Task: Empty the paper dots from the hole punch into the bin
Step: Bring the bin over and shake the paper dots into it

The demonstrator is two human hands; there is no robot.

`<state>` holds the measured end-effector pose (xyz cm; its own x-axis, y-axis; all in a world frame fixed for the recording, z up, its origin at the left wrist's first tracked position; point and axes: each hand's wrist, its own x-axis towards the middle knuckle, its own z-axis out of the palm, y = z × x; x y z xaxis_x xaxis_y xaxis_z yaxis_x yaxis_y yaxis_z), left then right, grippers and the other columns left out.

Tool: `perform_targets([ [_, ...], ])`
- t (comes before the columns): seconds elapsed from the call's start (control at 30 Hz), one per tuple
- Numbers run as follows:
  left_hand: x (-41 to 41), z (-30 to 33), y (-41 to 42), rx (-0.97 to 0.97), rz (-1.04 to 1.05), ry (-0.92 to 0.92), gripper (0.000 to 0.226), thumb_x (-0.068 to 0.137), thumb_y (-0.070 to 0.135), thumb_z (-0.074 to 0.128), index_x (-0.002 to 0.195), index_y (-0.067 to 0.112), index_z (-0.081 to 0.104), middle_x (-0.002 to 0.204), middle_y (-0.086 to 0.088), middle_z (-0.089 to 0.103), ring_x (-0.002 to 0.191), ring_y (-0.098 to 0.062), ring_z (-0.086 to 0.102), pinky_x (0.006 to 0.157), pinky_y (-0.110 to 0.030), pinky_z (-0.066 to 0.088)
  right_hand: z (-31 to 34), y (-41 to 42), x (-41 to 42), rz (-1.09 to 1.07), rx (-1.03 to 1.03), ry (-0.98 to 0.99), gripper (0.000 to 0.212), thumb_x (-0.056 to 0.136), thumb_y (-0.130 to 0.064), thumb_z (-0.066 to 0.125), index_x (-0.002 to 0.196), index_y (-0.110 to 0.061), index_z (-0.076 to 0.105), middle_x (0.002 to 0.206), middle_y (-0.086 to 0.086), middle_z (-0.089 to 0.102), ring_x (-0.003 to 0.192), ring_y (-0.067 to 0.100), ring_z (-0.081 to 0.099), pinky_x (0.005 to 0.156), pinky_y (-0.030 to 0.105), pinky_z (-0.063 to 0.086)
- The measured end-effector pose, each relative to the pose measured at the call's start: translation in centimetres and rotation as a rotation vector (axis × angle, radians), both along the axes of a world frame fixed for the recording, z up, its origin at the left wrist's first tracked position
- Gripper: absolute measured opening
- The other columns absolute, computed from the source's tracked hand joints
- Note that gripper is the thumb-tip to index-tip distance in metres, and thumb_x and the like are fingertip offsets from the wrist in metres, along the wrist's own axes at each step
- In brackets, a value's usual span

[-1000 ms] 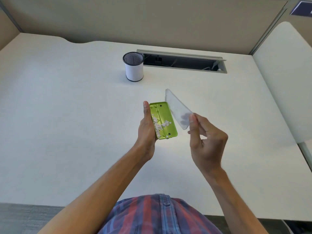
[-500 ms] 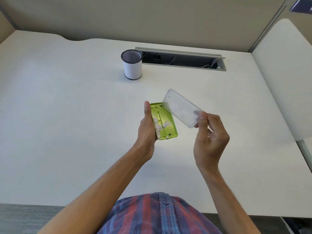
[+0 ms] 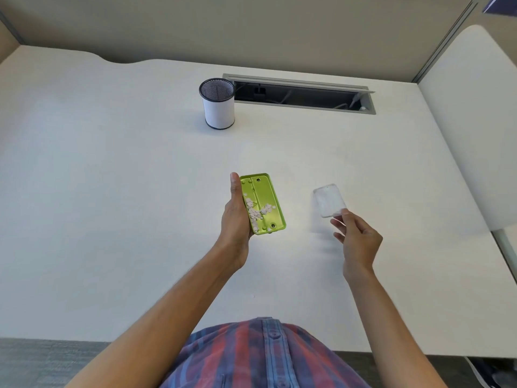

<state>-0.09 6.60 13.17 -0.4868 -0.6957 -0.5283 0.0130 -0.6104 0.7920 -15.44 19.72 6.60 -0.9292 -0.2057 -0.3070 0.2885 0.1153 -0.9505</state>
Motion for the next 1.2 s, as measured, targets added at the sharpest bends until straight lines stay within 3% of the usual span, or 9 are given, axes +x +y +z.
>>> perform_targets([
  [0.3,-0.3,-0.7,-0.3,0.001,-0.013,0.000,0.040,0.096,0.065,0.034,0.093,0.037,0.061,0.083,0.015,0.074,0.082,-0.006,0.071,0.086,-0.037,0.055,-1.9,1.1,-0.6,0.048,0.244,0.047,0.021,0.089,-0.029,0.069,0.091,-0.009,0.075,0.074,0.004,0.075,0.068,0.019,0.073,0.057,0.029,0.055],
  [0.43,-0.4,-1.0,-0.5,-0.012,-0.024,-0.036,0.036,0.097,0.063,0.037,0.093,0.037,0.061,0.087,0.013,0.074,0.082,-0.007,0.071,0.089,-0.038,0.055,-1.9,1.7,-1.0,0.150,0.448,0.156,0.025,0.087,-0.040,0.065,0.090,-0.017,0.074,0.067,-0.003,0.074,0.061,0.014,0.073,0.076,0.041,0.059],
  [0.57,-0.7,-0.8,-0.5,-0.040,-0.044,-0.044,0.034,0.099,0.060,0.035,0.092,0.037,0.059,0.096,0.008,0.070,0.086,-0.010,0.069,0.090,-0.038,0.054,-1.1,2.1,-0.7,0.210,0.622,0.303,0.039,0.087,-0.053,0.059,0.102,-0.020,0.071,0.081,-0.002,0.076,0.077,0.020,0.073,0.082,0.039,0.055],
  [0.73,-1.0,-0.5,-0.5,-0.086,-0.105,-0.060,0.057,0.082,0.080,0.040,0.107,0.034,0.064,0.111,-0.009,0.075,0.106,-0.029,0.071,0.106,-0.050,0.046,2.6,0.2,1.8,0.398,0.238,0.184,0.025,0.094,-0.038,0.061,0.090,-0.017,0.075,0.080,0.000,0.076,0.075,0.011,0.073,0.067,0.029,0.054],
  [0.87,-1.6,-0.7,-0.8,-0.127,-0.114,-0.076,0.051,0.091,0.075,0.035,0.100,0.034,0.063,0.109,0.004,0.072,0.111,-0.015,0.065,0.114,-0.043,0.036,5.4,-2.0,3.4,0.584,0.010,-0.152,0.041,0.100,-0.043,0.044,0.098,-0.015,0.073,0.092,0.002,0.078,0.086,0.016,0.075,0.071,0.030,0.056],
  [1.0,-2.0,-0.3,-0.8,-0.168,-0.189,-0.087,0.064,0.094,0.072,0.027,0.103,0.025,0.070,0.108,-0.003,0.077,0.108,-0.018,0.070,0.107,-0.037,0.040,6.4,-3.5,4.1,0.687,-0.168,-0.378,0.054,0.091,-0.053,0.045,0.115,-0.011,0.069,0.107,0.012,0.076,0.100,0.027,0.072,0.076,0.033,0.058],
  [1.07,-2.1,-0.4,-0.8,-0.195,-0.201,-0.071,0.062,0.101,0.063,0.024,0.095,0.026,0.074,0.100,0.003,0.079,0.092,-0.009,0.074,0.093,-0.030,0.044,6.7,-4.1,4.2,0.694,-0.261,-0.473,0.059,0.088,-0.052,0.048,0.130,-0.013,0.060,0.120,0.016,0.071,0.106,0.034,0.070,0.076,0.033,0.060],
  [1.13,-2.2,-0.6,-1.0,-0.199,-0.198,-0.048,0.060,0.102,0.059,0.024,0.089,0.028,0.075,0.094,0.010,0.079,0.083,-0.001,0.073,0.085,-0.026,0.044,7.0,-4.6,4.2,0.691,-0.314,-0.524,0.049,0.088,-0.049,0.051,0.127,-0.021,0.061,0.120,0.013,0.071,0.103,0.035,0.071,0.078,0.034,0.061],
  [1.2,-2.2,-0.7,-1.3,-0.205,-0.236,-0.037,0.062,0.101,0.061,0.023,0.101,0.027,0.075,0.103,0.009,0.079,0.096,-0.003,0.072,0.095,-0.029,0.045,7.2,-4.9,4.3,0.677,-0.340,-0.549,0.041,0.090,-0.045,0.052,0.123,-0.025,0.063,0.117,0.011,0.073,0.101,0.034,0.072,0.080,0.034,0.061],
])
